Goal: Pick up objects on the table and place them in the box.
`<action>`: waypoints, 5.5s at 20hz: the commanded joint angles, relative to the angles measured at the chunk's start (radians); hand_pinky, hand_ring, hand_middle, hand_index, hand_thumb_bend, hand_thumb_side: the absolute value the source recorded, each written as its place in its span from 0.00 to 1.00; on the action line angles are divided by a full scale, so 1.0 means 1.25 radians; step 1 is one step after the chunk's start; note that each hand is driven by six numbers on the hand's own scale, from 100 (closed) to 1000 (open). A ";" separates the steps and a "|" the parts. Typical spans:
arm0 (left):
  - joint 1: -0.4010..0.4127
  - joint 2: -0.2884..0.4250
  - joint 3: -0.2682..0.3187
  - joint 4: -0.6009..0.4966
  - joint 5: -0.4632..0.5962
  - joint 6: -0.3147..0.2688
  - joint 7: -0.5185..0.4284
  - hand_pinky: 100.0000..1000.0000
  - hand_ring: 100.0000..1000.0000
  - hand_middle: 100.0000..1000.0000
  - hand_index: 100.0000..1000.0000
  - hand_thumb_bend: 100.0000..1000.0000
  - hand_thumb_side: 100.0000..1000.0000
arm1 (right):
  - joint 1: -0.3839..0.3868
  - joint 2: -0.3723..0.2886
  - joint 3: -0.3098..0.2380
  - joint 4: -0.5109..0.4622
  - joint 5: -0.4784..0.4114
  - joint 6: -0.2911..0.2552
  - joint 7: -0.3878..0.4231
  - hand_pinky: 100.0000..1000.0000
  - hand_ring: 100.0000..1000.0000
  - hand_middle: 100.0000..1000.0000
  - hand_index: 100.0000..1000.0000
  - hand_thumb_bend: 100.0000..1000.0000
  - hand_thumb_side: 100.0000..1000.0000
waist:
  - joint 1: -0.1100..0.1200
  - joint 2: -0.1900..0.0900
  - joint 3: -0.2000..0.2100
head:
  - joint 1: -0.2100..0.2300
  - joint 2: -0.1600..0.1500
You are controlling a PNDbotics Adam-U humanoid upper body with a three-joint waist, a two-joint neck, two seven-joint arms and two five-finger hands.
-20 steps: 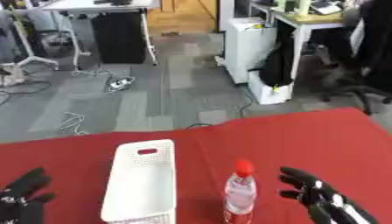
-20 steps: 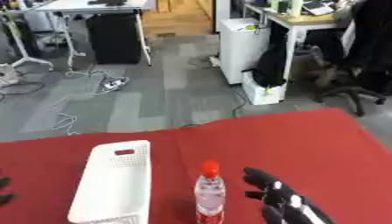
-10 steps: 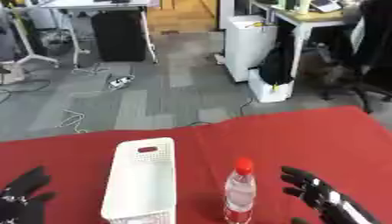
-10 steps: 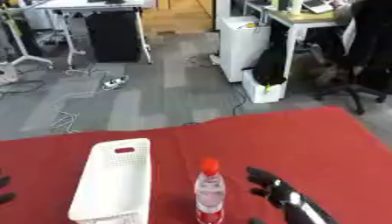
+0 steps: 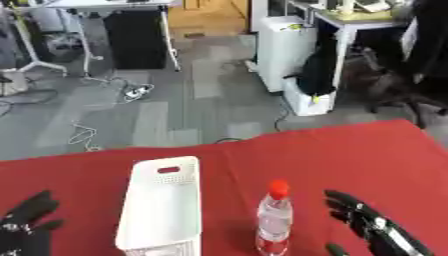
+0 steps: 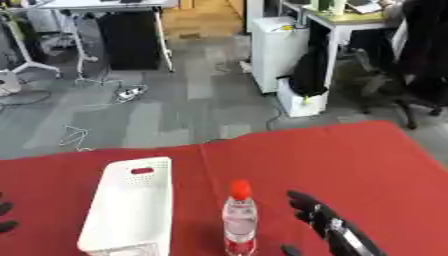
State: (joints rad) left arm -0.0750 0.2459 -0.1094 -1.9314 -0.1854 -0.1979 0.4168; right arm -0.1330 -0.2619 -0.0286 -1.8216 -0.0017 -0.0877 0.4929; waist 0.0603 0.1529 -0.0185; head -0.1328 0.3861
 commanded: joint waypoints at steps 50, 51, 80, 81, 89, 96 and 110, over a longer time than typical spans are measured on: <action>0.002 0.002 0.001 -0.018 0.010 -0.005 -0.020 0.68 0.81 0.80 0.80 0.26 0.81 | -0.140 -0.013 -0.063 0.091 0.051 -0.120 0.120 1.00 1.00 1.00 1.00 0.24 0.48 | 0.005 0.020 0.040 | -0.011 -0.002; 0.001 0.002 0.001 -0.018 0.010 -0.005 -0.020 0.68 0.81 0.80 0.80 0.26 0.81 | -0.138 -0.010 -0.062 0.095 0.051 -0.119 0.122 1.00 1.00 1.00 1.00 0.24 0.49 | 0.005 0.020 0.041 | -0.010 -0.002; -0.002 0.002 -0.005 -0.020 0.017 -0.005 -0.033 0.68 0.81 0.80 0.81 0.26 0.81 | -0.126 0.027 -0.041 0.166 0.109 -0.132 0.143 1.00 1.00 1.00 1.00 0.32 0.57 | 0.003 0.023 0.060 | -0.004 -0.005; -0.002 0.002 -0.006 -0.020 0.017 -0.005 -0.034 0.68 0.81 0.80 0.81 0.26 0.81 | -0.127 0.028 -0.040 0.167 0.110 -0.133 0.140 1.00 1.00 1.00 1.00 0.32 0.57 | 0.003 0.023 0.061 | -0.005 -0.006; -0.002 0.000 -0.007 -0.020 0.020 -0.006 -0.037 0.68 0.81 0.80 0.81 0.26 0.81 | -0.135 0.029 -0.032 0.178 0.123 -0.138 0.091 1.00 1.00 1.00 1.00 0.34 0.58 | 0.002 0.023 0.065 | -0.008 -0.010; -0.001 0.000 -0.007 -0.020 0.020 -0.006 -0.040 0.68 0.81 0.80 0.81 0.26 0.82 | -0.134 0.027 -0.035 0.183 0.140 -0.136 0.051 1.00 1.00 1.00 1.00 0.35 0.60 | 0.003 0.025 0.063 | -0.010 -0.013; -0.001 -0.001 -0.011 -0.020 0.025 -0.005 -0.049 0.68 0.82 0.79 0.81 0.26 0.82 | -0.164 0.023 -0.020 0.197 0.234 -0.114 0.001 1.00 1.00 1.00 1.00 0.34 0.61 | 0.003 0.026 0.070 | -0.023 -0.016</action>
State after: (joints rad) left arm -0.0714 0.2367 -0.1228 -1.9353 -0.1587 -0.2023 0.3598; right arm -0.3222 -0.2235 -0.0573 -1.5668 0.2775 -0.2309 0.5035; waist 0.0666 0.1961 0.0681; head -0.1499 0.3785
